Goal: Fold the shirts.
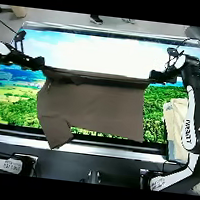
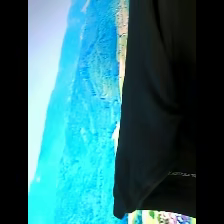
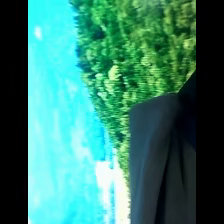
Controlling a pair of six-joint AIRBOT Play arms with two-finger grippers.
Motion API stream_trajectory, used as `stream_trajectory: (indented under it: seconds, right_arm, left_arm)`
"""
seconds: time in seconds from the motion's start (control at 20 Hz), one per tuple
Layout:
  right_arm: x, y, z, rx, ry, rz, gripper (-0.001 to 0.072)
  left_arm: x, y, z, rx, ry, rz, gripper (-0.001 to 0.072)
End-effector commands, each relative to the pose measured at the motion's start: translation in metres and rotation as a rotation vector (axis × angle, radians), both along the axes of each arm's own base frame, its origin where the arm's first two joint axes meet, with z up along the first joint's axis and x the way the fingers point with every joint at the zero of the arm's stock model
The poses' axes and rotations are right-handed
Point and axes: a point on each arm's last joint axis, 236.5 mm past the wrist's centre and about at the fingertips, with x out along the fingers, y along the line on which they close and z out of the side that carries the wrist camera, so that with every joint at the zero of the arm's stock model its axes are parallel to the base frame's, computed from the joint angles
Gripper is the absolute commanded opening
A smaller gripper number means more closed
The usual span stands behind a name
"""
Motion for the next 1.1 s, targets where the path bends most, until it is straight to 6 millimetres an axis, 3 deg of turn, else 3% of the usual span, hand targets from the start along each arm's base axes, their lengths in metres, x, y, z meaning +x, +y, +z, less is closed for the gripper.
stream_trajectory:
  seconds: [0.0,0.15,0.3,0.35,0.5,0.6,0.7,0.85,1.05]
  right_arm:
    - [0.049,-0.003,0.006,0.031,-0.196,-0.083,0.0018]
    - [0.025,0.021,-0.017,0.143,-0.05,-0.094,0.0017]
    - [-0.035,0.039,-0.031,0.175,0.204,-0.006,0.0016]
    - [-0.054,0.041,-0.037,0.177,0.286,0.006,0.0016]
    - [-0.094,0.059,-0.064,0.186,0.443,0.046,0.0016]
    - [-0.106,0.082,-0.082,0.202,0.48,0.073,0.0016]
    - [-0.112,0.093,-0.091,0.187,0.5,0.1,0.0016]
    - [-0.112,0.085,-0.087,0.169,0.492,0.089,0.0016]
    - [-0.123,0.077,-0.084,0.142,0.537,0.05,0.0017]
  left_arm:
    - [0.045,0.009,-0.015,0.022,-0.136,0.081,0.0033]
    - [0.047,0.017,-0.03,0.03,-0.118,0.092,0.0033]
    - [0.048,0.05,-0.017,0.065,-0.121,0.121,0.0033]
    - [0.042,0.056,-0.022,0.057,-0.09,0.128,0.0033]
    - [-0.001,0.038,-0.075,0.022,0.154,0.021,0.0033]
    - [-0.018,0.03,-0.089,0.018,0.234,-0.034,0.0033]
    - [-0.023,0.033,-0.083,0.033,0.241,-0.04,0.0032]
    - [-0.052,0.042,-0.083,0.066,0.362,-0.028,0.0032]
    - [-0.082,0.038,-0.086,0.04,0.499,-0.01,0.0032]
